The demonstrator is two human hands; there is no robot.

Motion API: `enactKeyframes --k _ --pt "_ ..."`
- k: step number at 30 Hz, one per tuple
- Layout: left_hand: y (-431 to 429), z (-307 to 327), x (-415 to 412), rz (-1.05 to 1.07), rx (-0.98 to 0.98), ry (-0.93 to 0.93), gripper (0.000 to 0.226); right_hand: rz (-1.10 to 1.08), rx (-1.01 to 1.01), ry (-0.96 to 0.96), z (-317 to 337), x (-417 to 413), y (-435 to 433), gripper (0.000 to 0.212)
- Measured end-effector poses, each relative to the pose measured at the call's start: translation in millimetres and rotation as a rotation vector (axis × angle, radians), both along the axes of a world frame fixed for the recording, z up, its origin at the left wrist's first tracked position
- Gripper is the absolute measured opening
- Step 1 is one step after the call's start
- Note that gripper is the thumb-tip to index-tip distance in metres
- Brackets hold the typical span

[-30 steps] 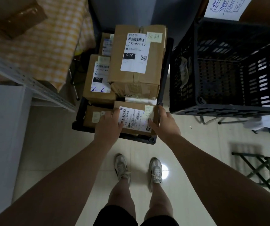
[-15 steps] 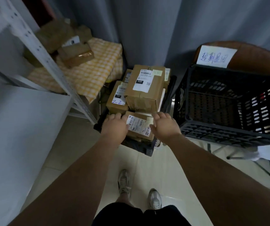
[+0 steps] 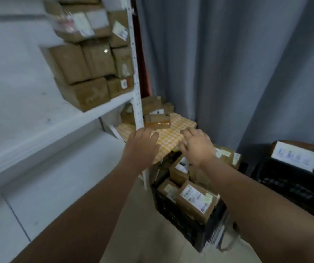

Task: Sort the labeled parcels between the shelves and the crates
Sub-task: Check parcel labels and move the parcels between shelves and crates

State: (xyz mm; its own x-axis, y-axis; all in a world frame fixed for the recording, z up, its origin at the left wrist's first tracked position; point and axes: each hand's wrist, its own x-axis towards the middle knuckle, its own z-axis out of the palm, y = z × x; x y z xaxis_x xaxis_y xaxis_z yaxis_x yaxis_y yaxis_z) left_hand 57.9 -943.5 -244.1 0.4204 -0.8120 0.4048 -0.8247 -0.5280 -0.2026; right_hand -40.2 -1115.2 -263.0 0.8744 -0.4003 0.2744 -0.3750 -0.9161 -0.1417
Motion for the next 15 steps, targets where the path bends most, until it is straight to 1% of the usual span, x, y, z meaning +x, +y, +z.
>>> enactKeyframes --k 2,7,11,15 --pt "19 29 18 0.031 -0.046 -0.053 0.029 0.04 -0.003 -0.069 24 25 12 0.044" --pt "63 80 71 0.1 -0.188 -0.095 0.037 0.17 -0.012 -0.264 78 92 48 0.043" --pt "89 113 120 0.149 -0.241 -0.147 0.043 0.241 -0.015 -0.39 117 147 73 0.042" --pt "102 138 170 0.191 -0.253 -0.19 0.049 0.294 0.027 -0.491 151 196 87 0.045"
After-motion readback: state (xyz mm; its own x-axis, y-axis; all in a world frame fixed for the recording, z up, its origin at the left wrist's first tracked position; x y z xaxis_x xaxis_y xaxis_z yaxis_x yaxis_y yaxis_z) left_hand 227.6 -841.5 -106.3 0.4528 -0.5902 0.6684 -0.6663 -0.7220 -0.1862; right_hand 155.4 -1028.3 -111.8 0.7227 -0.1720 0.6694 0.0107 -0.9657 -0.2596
